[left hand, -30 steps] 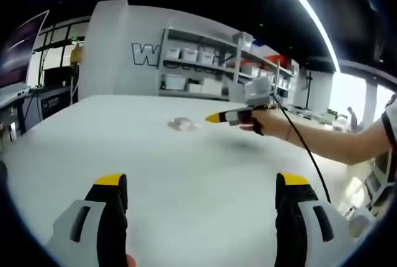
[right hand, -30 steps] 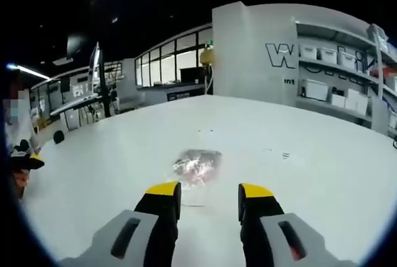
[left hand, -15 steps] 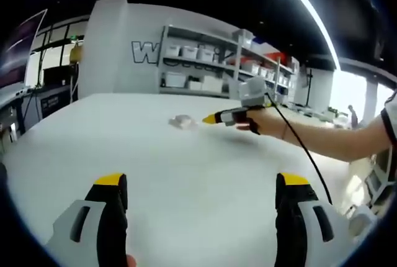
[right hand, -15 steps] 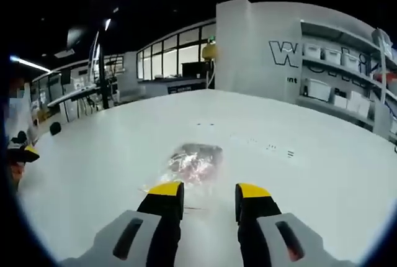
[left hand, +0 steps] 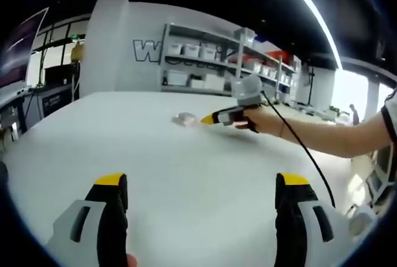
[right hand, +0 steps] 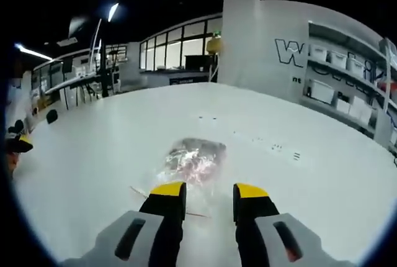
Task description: Open the resealable bag by pulling the two sides of the seal apart until the entire bag opening is separated and visibly accessible.
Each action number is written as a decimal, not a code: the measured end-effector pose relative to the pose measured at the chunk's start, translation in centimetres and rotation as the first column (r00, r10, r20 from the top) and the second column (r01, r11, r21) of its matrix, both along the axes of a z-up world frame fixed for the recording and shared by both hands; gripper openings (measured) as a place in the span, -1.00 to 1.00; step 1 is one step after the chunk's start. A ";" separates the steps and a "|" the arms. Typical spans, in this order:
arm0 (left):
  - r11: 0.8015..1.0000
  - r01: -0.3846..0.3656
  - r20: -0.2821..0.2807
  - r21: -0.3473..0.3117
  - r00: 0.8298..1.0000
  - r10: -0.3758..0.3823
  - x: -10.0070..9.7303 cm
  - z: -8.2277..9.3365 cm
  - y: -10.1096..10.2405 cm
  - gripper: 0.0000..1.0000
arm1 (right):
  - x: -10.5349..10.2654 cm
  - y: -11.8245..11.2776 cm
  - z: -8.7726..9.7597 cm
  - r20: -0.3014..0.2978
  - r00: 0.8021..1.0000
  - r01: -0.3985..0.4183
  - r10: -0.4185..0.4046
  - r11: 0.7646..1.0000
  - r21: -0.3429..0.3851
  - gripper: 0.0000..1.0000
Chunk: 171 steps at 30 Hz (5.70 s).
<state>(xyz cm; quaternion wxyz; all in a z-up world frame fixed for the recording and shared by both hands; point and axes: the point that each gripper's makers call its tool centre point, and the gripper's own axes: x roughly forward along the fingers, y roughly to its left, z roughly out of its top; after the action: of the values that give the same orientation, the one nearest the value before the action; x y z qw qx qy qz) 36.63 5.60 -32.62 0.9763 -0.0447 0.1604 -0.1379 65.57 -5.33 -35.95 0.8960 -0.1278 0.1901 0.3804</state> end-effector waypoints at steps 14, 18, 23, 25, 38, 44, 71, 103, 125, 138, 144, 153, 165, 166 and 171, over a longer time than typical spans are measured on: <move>1.000 -0.006 0.006 -0.014 1.000 0.006 0.1 0.1 0.3 0.97 | 0.1 0.1 -0.6 0.002 1.000 0.003 -0.003 1.000 -0.009 -0.62; 1.000 -0.006 0.003 -0.012 1.000 0.006 0.2 0.0 0.3 0.97 | 0.0 0.3 -1.1 -0.002 1.000 -0.006 0.006 0.999 -0.033 -0.71; 1.000 -0.003 0.001 -0.014 1.000 0.003 0.2 -0.2 0.6 0.97 | 0.1 0.4 -1.0 0.013 1.000 -0.017 0.018 0.998 -0.066 -0.86; 1.000 -0.004 0.000 -0.014 1.000 0.004 0.2 -0.2 0.6 0.97 | 0.1 0.4 -1.0 0.016 1.000 -0.020 0.022 0.997 -0.078 -0.92; 1.000 -0.002 0.002 -0.015 1.000 0.002 0.2 0.0 0.8 0.97 | -0.8 0.4 -0.3 -0.018 1.000 -0.022 0.022 0.999 -0.026 -1.00; 1.000 0.006 0.008 -0.015 1.000 -0.006 0.2 0.1 0.7 0.97 | -1.5 0.0 -0.2 -0.026 0.999 -0.028 0.027 0.999 -0.034 -1.00; 0.999 0.044 0.003 0.006 0.999 -0.044 -0.5 -0.1 -1.0 0.97 | -5.5 0.0 1.4 -0.126 0.990 -0.040 0.056 0.991 0.129 -1.00; 0.997 0.076 0.009 0.010 0.997 -0.076 -0.8 0.4 -2.5 0.96 | -11.2 -2.3 2.7 -0.220 0.972 -0.031 0.087 0.968 0.249 -1.00; 0.994 0.105 0.015 0.005 0.994 -0.105 -1.0 0.8 -4.0 0.93 | -13.5 -3.3 3.6 -0.260 0.959 -0.023 0.109 0.949 0.313 -1.00; 0.993 0.117 0.019 -0.002 0.993 -0.117 -1.1 1.0 -4.5 0.91 | -14.4 -4.1 3.8 -0.279 0.955 0.006 0.102 0.933 0.361 -1.00; 0.995 0.101 0.012 0.001 0.995 -0.101 -1.1 0.7 -4.3 0.90 | -14.9 -4.1 4.3 -0.290 0.951 0.013 0.109 0.921 0.389 -1.00; 0.994 0.105 0.014 -0.014 0.994 -0.104 -1.3 0.7 -4.4 0.89 | -15.6 -4.1 4.4 -0.297 0.948 0.015 0.113 0.917 0.398 -1.00; 0.995 0.095 0.023 -0.035 0.995 -0.095 -1.7 0.8 -4.1 0.88 | -16.6 -4.6 4.4 -0.323 0.940 0.042 0.112 0.899 0.436 -1.00; 0.995 0.096 0.025 -0.035 0.995 -0.095 -1.7 0.9 -4.1 0.88 | -16.7 -4.6 4.4 -0.324 0.939 0.044 0.113 0.897 0.440 -1.00; 0.995 0.091 0.029 -0.041 0.996 -0.090 -1.7 1.0 -4.1 0.88 | -17.3 -4.7 4.5 -0.332 0.936 0.055 0.115 0.885 0.462 -1.00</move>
<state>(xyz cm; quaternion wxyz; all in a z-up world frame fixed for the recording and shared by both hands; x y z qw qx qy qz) 34.94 1.52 -31.62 0.9700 -0.0560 0.1460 -0.1860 48.32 -10.00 -31.43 0.8459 0.1568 0.2478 0.4456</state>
